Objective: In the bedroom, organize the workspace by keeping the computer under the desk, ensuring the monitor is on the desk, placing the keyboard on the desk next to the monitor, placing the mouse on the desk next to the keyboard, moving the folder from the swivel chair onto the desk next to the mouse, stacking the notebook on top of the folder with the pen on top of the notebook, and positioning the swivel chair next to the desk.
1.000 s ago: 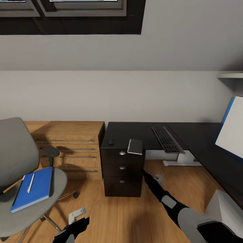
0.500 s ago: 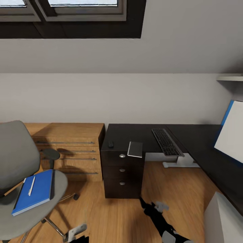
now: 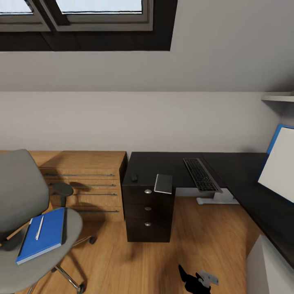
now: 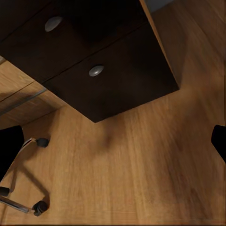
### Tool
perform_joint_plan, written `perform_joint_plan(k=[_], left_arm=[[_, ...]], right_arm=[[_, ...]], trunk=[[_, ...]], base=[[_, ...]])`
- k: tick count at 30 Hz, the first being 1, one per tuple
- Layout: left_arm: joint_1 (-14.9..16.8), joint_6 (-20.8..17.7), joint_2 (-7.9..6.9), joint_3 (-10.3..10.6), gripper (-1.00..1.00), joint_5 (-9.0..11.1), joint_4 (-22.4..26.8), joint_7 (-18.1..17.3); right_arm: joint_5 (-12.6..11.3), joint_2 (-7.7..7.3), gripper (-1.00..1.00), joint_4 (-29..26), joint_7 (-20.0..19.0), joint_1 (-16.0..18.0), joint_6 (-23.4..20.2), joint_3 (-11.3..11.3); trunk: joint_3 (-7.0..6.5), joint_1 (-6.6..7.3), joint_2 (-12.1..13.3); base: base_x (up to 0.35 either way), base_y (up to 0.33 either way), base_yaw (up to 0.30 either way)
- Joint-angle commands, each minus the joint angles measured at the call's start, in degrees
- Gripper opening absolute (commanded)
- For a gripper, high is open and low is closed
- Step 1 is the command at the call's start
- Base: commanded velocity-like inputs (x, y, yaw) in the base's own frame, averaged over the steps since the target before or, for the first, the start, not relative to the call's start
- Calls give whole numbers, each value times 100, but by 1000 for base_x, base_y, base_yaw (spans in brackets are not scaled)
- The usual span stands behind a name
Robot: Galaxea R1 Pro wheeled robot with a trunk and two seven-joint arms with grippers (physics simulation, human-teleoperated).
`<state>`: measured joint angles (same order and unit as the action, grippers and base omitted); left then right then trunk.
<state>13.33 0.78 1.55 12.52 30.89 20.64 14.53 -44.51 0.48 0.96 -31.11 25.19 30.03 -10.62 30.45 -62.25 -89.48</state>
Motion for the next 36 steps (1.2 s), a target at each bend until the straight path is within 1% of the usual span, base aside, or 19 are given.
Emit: perform_joint_plan(k=[1, 7, 10, 11, 14, 15, 18, 22, 32, 36], left_arm=[[3, 16, -4, 52, 100, 49, -23, 42], [3, 50, -8, 77, 100, 43, -191, 41], [3, 52, -6, 76, 100, 41, -202, 41], [3, 60, -18, 74, 100, 46, -208, 47], [3, 62, -17, 75, 100, 48, -209, 49], [3, 62, -8, 69, 100, 49, -209, 56], [3, 62, -5, 68, 100, 49, -209, 61], [3, 62, -3, 67, 100, 51, -209, 74], [3, 78, -5, 58, 100, 55, -209, 93], [3, 79, -11, 53, 100, 56, -209, 94]], right_arm=[[-60, 0, 100, 10, -26, -1, 17, -43], [-58, 22, 100, 10, -5, -21, 20, -53], [-61, 14, 100, 10, 97, -22, 27, -54], [-59, 29, 100, 7, 500, -23, 140, -61], [-52, 45, 100, 9, 735, -23, 216, -67], [-46, 58, 100, 10, 1090, -23, 266, -71], [-43, 62, 100, 10, 1163, -23, 271, -71], [-42, 65, 100, 10, 1214, -23, 274, -72], [-34, 91, 100, 10, 1246, -23, 276, -99], [-33, 113, 100, 10, 1247, -23, 276, -104]], trunk=[[-13, 23, 38], [-120, 155, 279], [-174, 221, 399], [-192, 243, 440], [-246, 309, 560], [-264, 331, 600], [-318, 396, 720], [-390, 484, 881], [-569, 704, 1282], [-641, 792, 1442]], base=[[0, 0, 0], [0, 0, 0], [0, 0, 0], [0, 0, 0], [0, 0, 0], [0, 0, 0], [-58, -2, 0], [-214, -55, 0], [-274, -179, 0], [-139, -108, 0]])
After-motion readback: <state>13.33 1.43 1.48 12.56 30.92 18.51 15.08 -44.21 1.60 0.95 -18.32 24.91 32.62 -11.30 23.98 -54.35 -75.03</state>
